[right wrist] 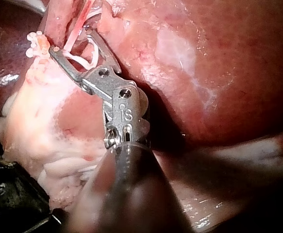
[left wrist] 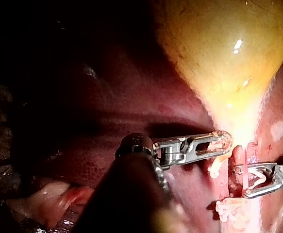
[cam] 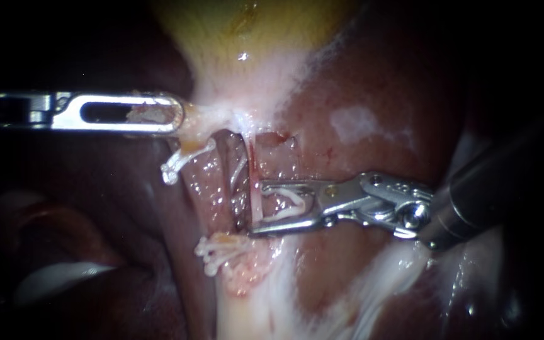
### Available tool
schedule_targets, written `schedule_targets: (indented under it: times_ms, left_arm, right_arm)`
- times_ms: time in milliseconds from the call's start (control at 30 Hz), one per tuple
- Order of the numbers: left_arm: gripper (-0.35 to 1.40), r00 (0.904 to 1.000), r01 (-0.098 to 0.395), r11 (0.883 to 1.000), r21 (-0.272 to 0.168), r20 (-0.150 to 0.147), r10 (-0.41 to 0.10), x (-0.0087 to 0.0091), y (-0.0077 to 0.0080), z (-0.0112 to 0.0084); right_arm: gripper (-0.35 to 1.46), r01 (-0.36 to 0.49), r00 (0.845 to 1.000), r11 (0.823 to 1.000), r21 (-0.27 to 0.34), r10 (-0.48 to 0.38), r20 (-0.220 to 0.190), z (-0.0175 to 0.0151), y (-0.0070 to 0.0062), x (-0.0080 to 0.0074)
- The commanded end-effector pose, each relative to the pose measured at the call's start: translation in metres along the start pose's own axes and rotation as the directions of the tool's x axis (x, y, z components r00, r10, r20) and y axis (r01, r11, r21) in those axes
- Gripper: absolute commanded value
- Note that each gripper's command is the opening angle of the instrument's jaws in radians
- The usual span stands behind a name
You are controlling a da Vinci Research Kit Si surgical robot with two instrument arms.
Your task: Clipping first clip right tube
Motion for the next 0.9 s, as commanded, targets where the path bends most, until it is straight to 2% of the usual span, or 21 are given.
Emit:
schedule_targets:
  times_ms: [33, 133, 267, 467, 767, 900]
  left_arm:
    - [-0.35, 1.0000, 0.000, 1.000, 0.000, 0.000, 0.000, 0.0000, 0.0000, 0.0000]
    - [-0.35, 1.0000, 0.000, 1.000, 0.000, 0.000, 0.000, 0.0000, 0.0000, 0.0000]
    - [-0.35, 1.0000, 0.000, 1.000, 0.000, 0.000, 0.000, 0.0000, 0.0000, 0.0000]
    - [-0.35, 1.0000, 0.000, 1.000, 0.000, 0.000, 0.000, 0.0000, 0.0000, 0.0000]
    - [-0.35, 1.0000, 0.000, 1.000, 0.000, 0.001, 0.000, 0.0000, -0.0001, 0.0001]
    - [-0.35, 1.0000, 0.000, 1.000, 0.000, 0.001, 0.000, 0.0000, -0.0001, 0.0001]
  right_arm:
    - [0.50, -0.007, 1.000, 1.000, 0.010, 0.007, -0.006, 0.0003, 0.0000, 0.0000]
    - [0.50, -0.032, 0.999, 0.999, 0.040, 0.033, -0.037, 0.0010, -0.0001, 0.0002]
    - [0.50, -0.040, 0.998, 0.997, 0.071, 0.043, -0.042, 0.0019, -0.0006, 0.0005]
    - [0.50, -0.062, 0.995, 0.991, 0.115, 0.070, -0.073, 0.0027, -0.0009, 0.0007]
    - [0.50, -0.080, 0.989, 0.986, 0.146, 0.097, -0.108, 0.0032, -0.0010, 0.0008]
    - [0.49, -0.087, 0.986, 0.983, 0.163, 0.108, -0.124, 0.0037, -0.0016, 0.0010]
